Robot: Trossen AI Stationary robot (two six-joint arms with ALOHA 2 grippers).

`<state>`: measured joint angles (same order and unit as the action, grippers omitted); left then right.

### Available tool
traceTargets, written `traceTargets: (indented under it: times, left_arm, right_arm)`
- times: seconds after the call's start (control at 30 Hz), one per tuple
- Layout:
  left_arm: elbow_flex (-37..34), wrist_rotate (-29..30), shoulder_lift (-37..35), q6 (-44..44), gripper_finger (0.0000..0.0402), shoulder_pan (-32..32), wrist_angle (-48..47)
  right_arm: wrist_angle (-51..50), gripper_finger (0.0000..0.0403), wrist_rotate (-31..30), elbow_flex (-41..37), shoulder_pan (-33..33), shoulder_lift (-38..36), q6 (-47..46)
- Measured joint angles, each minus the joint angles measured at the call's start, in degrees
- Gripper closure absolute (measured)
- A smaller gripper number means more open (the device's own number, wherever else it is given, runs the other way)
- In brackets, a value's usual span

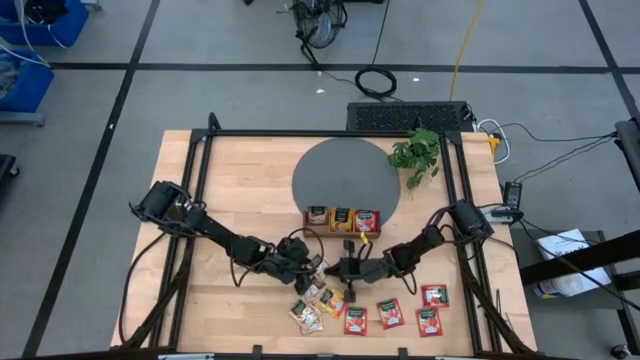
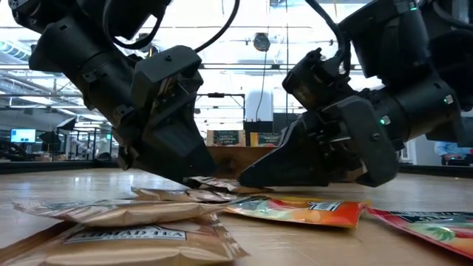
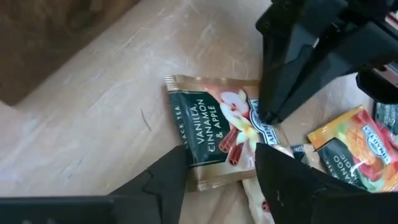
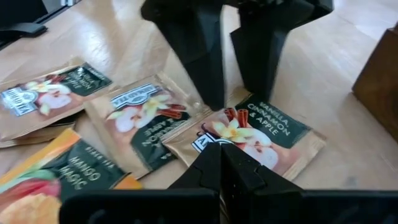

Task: Pick & Place Tea
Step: Put the brown tea bag into the left wooden organizer

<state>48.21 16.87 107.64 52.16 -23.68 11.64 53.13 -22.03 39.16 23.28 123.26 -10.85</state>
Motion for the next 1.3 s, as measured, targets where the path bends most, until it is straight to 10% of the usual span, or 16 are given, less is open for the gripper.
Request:
traceTargets:
  times: [0.37,0.73,1.3]
  left_arm:
    - [1.9,-0.7,3.3,-2.4,0.0258,1.0,3.0]
    - [1.8,-0.9,1.8,-13.7,0.0393,0.9,3.4]
    - [2.0,1.6,-11.5,-29.3,0.0396,-3.9,2.3]
  right_arm:
    - [-0.1,0.0403,-0.2,0.1,-0.7,0.0,0.2]
    - [1.2,0.0403,-0.9,0.1,0.9,0.1,4.7]
    - [0.6,0.0399,-12.2,-3.9,8.0,-17.1,9.9]
